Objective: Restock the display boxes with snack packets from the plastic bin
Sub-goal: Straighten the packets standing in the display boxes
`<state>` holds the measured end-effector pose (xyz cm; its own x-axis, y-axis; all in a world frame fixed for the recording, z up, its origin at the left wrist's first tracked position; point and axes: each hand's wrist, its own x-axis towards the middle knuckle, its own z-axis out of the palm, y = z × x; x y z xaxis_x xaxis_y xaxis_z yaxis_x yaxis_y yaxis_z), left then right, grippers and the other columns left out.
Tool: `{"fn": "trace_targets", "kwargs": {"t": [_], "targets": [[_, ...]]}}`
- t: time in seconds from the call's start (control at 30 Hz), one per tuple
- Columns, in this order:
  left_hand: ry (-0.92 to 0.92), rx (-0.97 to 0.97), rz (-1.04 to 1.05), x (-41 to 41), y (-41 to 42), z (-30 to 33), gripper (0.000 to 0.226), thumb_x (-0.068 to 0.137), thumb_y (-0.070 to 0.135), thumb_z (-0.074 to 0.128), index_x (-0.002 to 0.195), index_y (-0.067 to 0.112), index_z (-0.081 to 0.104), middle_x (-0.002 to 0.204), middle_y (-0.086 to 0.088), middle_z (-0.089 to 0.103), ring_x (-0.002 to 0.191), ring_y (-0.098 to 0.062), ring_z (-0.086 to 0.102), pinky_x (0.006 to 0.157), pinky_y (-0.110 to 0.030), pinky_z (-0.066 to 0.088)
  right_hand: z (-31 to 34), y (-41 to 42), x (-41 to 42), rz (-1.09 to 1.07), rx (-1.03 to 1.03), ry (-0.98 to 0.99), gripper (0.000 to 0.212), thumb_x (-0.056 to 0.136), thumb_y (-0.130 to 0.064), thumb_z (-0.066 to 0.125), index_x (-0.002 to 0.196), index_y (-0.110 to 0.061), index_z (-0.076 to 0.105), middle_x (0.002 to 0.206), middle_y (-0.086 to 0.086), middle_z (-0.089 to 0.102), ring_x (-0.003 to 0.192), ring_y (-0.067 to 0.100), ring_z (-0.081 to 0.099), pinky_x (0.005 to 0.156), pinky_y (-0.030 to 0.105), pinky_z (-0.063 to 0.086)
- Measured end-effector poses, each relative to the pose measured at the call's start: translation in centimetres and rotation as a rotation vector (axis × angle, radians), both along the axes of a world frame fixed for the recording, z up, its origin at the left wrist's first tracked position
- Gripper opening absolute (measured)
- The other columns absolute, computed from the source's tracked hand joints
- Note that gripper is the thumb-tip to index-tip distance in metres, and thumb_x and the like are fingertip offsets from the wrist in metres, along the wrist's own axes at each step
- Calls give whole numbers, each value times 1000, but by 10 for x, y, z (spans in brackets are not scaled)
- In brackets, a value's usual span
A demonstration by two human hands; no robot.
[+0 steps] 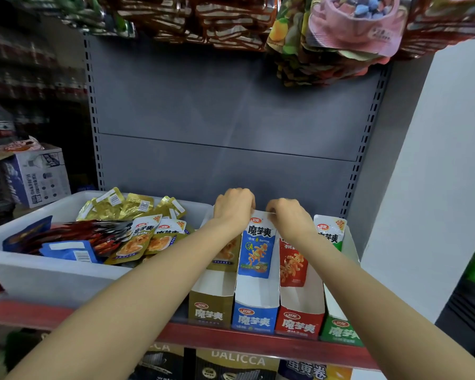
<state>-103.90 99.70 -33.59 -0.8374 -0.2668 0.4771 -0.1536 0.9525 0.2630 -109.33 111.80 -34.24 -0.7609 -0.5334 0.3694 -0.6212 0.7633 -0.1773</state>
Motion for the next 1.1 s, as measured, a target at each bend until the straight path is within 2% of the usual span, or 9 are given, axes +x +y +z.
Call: {"fn": "trace_targets", "kwargs": {"t": [0.2,0.37,0.6,0.77,0.83,0.93,0.97,1.03,1.1], "targets": [[27,-6,-72,12,-6,-1,23,93,16,55,114,19,62,116,-4,58,107,-22,55,89,-37,46,0,-1,11,59,-137,40,29,94,-13,52,122,-12,57,118,10,54,106,25,56,82,34,50],[25,61,-128,56,-21,6,18,96,24,50,108,21,62,108,0,65,101,-21,58,86,-38,46,0,-14,43,179,-306,-25,20,95,-14,48,108,-11,64,104,8,62,93,20,58,74,24,40],[69,140,-21,149,-91,14,13,92,23,56,101,19,65,92,2,68,90,-17,62,79,-34,50,-6,-78,109,411,-402,-253,21,92,-11,52,108,-9,66,105,6,69,97,20,62,87,31,47],[63,174,87,213,-149,7,15,93,16,56,104,15,66,89,2,63,85,-15,59,69,-21,36,-9,-138,160,605,-323,-317,28,93,-14,55,118,-5,62,115,11,66,105,22,61,92,31,45],[12,154,83,232,-165,2,20,95,9,50,107,9,65,95,-2,64,86,-13,55,64,-16,31,-10,-156,179,685,-280,-354,24,91,-15,58,112,-5,65,101,13,70,92,20,64,83,34,49],[-65,181,57,254,-181,-7,22,95,8,48,108,12,65,102,-3,68,90,-15,60,66,-16,37,-11,-176,194,704,-210,-332,17,89,-15,61,100,-6,71,61,2,57,54,1,47,55,17,36],[-66,199,44,258,-184,-10,20,94,9,52,107,13,65,101,-3,68,93,-16,61,71,-17,40,-10,-180,197,673,-212,-307,16,89,-13,61,99,-8,72,61,-2,54,53,2,44,52,15,32],[-38,241,22,262,-185,-14,17,91,11,59,106,13,66,101,-1,69,96,-13,63,80,-18,44,-10,-187,198,591,-227,-248,17,89,-9,58,97,-10,73,71,-3,57,65,8,48,60,21,32],[29,244,34,261,-183,-15,19,89,11,62,107,12,67,102,0,66,93,-12,61,80,-18,43,-11,-191,197,528,-250,-222,16,89,-9,58,93,-11,73,81,1,63,77,15,54,68,25,38]]}}
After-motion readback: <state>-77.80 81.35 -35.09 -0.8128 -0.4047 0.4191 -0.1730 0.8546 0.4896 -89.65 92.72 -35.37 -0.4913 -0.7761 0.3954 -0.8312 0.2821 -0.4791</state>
